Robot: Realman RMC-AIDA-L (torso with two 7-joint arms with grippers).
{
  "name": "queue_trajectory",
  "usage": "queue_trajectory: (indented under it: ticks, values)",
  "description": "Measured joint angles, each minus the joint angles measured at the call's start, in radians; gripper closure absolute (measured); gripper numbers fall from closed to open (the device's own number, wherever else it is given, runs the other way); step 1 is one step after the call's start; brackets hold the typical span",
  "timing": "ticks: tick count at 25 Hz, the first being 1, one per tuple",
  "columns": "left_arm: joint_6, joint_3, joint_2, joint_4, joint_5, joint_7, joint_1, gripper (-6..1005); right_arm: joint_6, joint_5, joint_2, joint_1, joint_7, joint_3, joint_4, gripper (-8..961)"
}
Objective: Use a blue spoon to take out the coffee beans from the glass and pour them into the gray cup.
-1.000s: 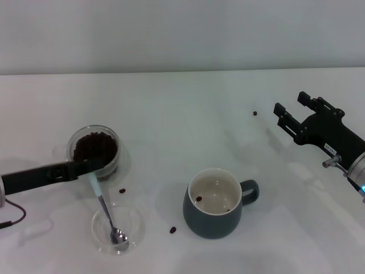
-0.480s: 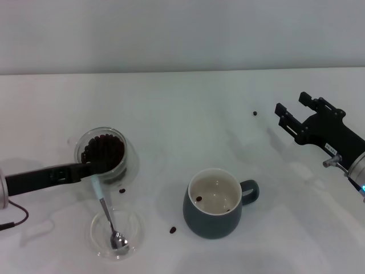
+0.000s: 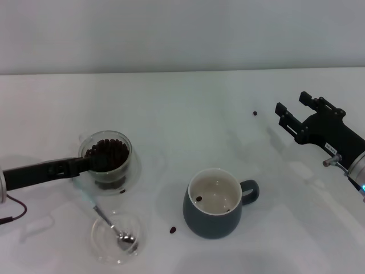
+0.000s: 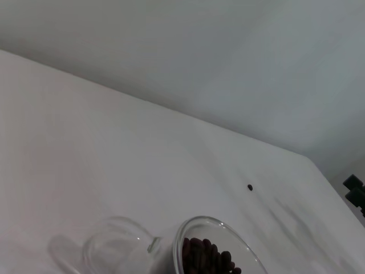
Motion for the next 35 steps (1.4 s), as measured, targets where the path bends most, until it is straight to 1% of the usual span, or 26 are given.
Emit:
queue_trajectory:
  ticks: [9,15,17,19,21,22,23,25,28,30,31,33,35]
  values:
    - [0.000,-0.004,0.003,0.001,-0.001,0.002,-0.002,731,0.009,0.000,0.001,0.005,0.000,0.000,-0.001,289]
    - [0.013,-0.077,0.002,0.021,-0.002,0.046,0.010,722,0.009,0.000,0.002,0.005,0.000,0.000,-0.001,289]
    - [0.023,-0.115,0.001,0.035,-0.002,0.064,0.018,722,0.009,0.000,0.002,0.004,0.000,0.000,-0.001,289]
    - [0.042,-0.166,-0.003,0.054,-0.004,0.088,0.031,722,0.009,0.000,0.002,0.004,0.000,0.000,-0.002,289]
    - [0.065,-0.230,-0.014,0.075,-0.013,0.120,0.047,721,0.009,0.000,0.002,0.004,0.002,0.000,-0.002,289]
    - [0.065,-0.230,-0.014,0.075,-0.013,0.120,0.047,721,0.007,0.000,0.002,0.003,0.004,0.000,-0.002,289]
    - [0.086,-0.283,-0.025,0.086,-0.043,0.171,0.070,721,0.005,-0.001,0.002,0.003,0.005,0.000,-0.002,289]
    - [0.100,-0.314,-0.031,0.088,-0.096,0.239,0.100,721,0.002,-0.002,0.002,0.002,0.006,0.000,-0.002,289]
    - [0.115,-0.333,-0.038,0.084,-0.188,0.347,0.146,722,-0.002,-0.005,0.002,0.003,0.004,-0.003,-0.002,289]
    - [0.118,-0.335,-0.048,0.081,-0.256,0.428,0.177,722,-0.005,-0.007,0.002,0.005,0.001,-0.004,-0.003,289]
    - [0.118,-0.335,-0.048,0.081,-0.256,0.428,0.177,723,-0.010,-0.007,0.002,0.005,-0.002,-0.004,-0.003,289]
    - [0.117,-0.336,-0.069,0.069,-0.340,0.564,0.219,724,-0.016,-0.007,0.002,0.005,-0.013,-0.003,-0.004,289]
    - [0.115,-0.336,-0.072,0.045,-0.376,0.621,0.228,726,-0.019,-0.002,0.002,0.005,-0.032,-0.001,-0.008,289]
